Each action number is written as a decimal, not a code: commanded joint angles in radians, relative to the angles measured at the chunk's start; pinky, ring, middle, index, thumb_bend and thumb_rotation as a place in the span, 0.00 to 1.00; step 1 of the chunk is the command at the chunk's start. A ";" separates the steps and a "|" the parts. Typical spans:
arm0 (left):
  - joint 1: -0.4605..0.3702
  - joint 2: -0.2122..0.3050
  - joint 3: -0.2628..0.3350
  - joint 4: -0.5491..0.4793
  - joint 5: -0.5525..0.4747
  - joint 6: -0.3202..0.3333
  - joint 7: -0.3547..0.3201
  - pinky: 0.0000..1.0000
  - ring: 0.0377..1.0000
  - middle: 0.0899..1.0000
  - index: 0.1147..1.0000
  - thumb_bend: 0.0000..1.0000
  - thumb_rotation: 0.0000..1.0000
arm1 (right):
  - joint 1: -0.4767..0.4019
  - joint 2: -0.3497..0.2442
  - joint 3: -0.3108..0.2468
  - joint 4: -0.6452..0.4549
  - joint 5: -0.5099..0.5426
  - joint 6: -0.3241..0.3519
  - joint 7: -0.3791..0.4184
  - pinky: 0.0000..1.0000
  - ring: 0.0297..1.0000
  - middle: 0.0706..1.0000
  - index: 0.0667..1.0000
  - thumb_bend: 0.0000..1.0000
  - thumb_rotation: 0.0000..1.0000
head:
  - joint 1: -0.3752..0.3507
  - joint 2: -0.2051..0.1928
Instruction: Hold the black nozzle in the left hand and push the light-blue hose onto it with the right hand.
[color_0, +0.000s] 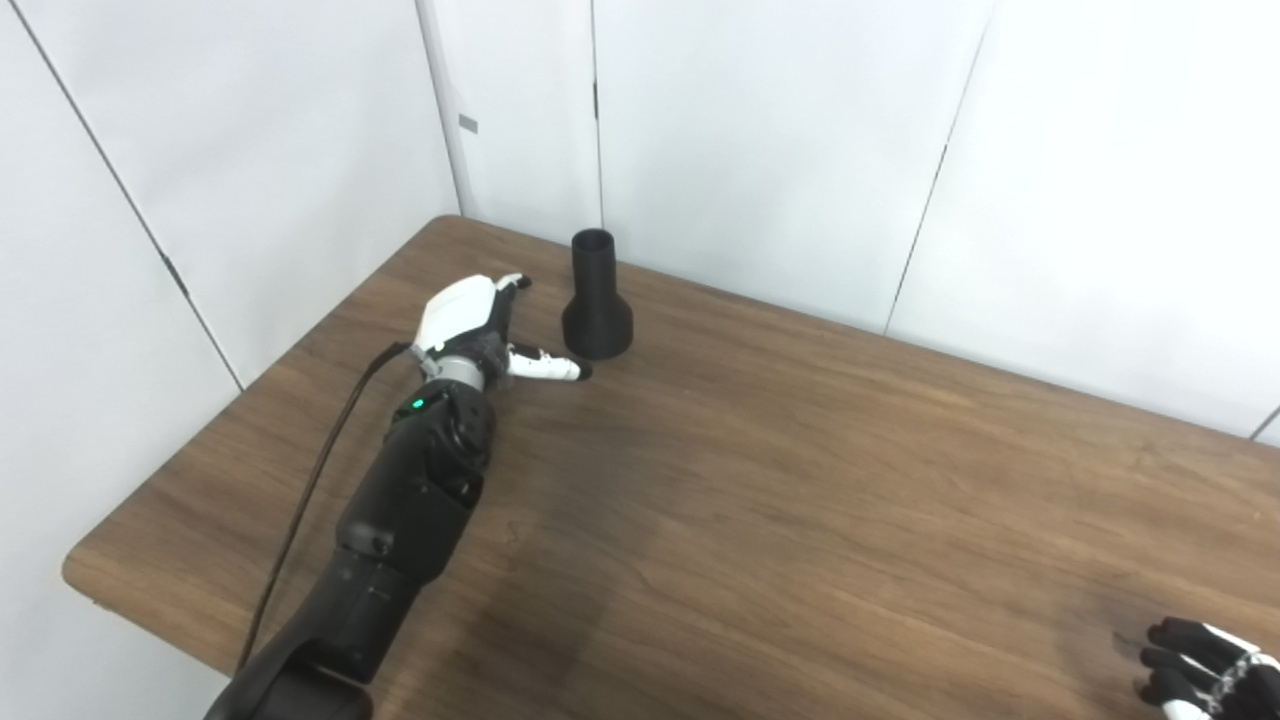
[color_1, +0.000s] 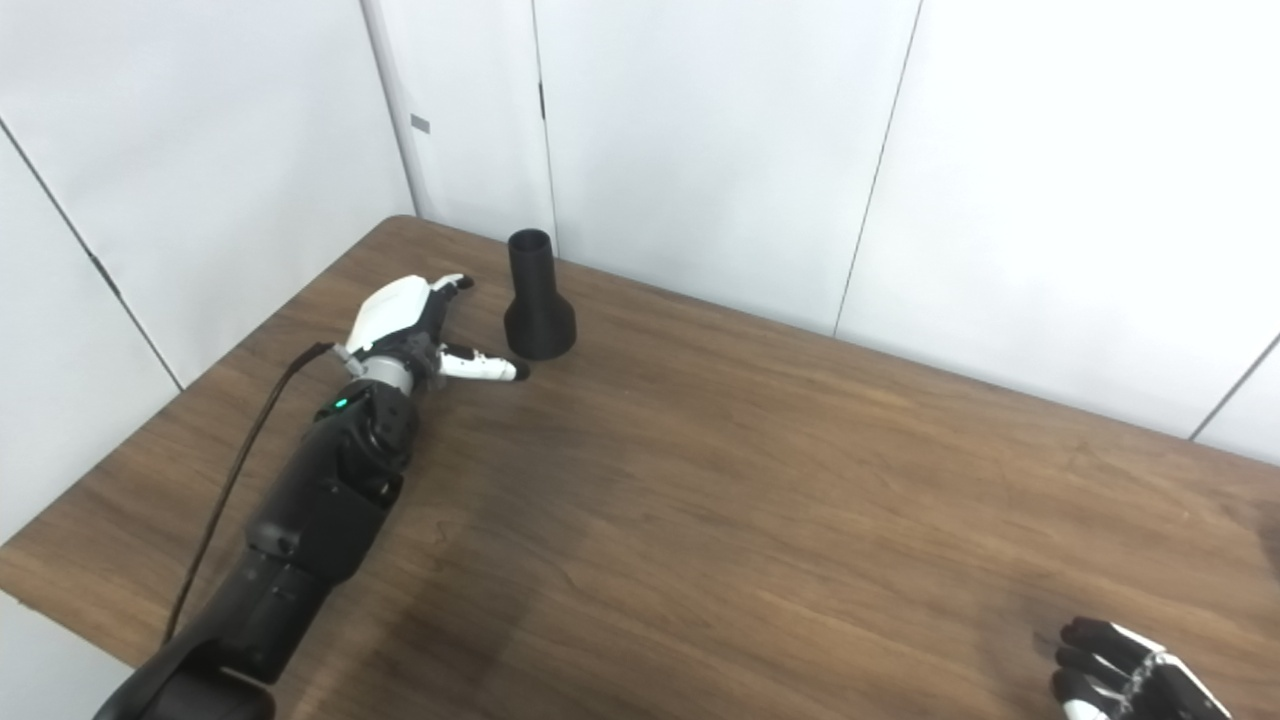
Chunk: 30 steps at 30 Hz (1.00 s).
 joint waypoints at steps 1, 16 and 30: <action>-0.018 -0.054 -0.049 0.027 -0.059 -0.018 -0.027 0.77 0.88 0.88 0.87 1.00 0.37 | -0.010 -0.004 -0.003 -0.034 -0.003 -0.010 -0.001 0.56 0.67 0.67 0.64 0.25 0.31 | -0.001 0.000; -0.069 -0.056 -0.131 0.084 -0.106 -0.070 0.006 0.73 0.83 0.84 0.86 1.00 0.38 | 0.000 0.006 0.005 -0.041 -0.025 -0.018 -0.011 0.55 0.65 0.66 0.64 0.25 0.24 | -0.025 0.001; -0.092 -0.077 -0.169 0.175 -0.108 -0.099 0.084 0.68 0.80 0.80 0.82 1.00 0.33 | 0.020 0.018 0.015 -0.077 -0.041 0.008 -0.005 0.57 0.65 0.67 0.65 0.23 0.13 | -0.046 -0.002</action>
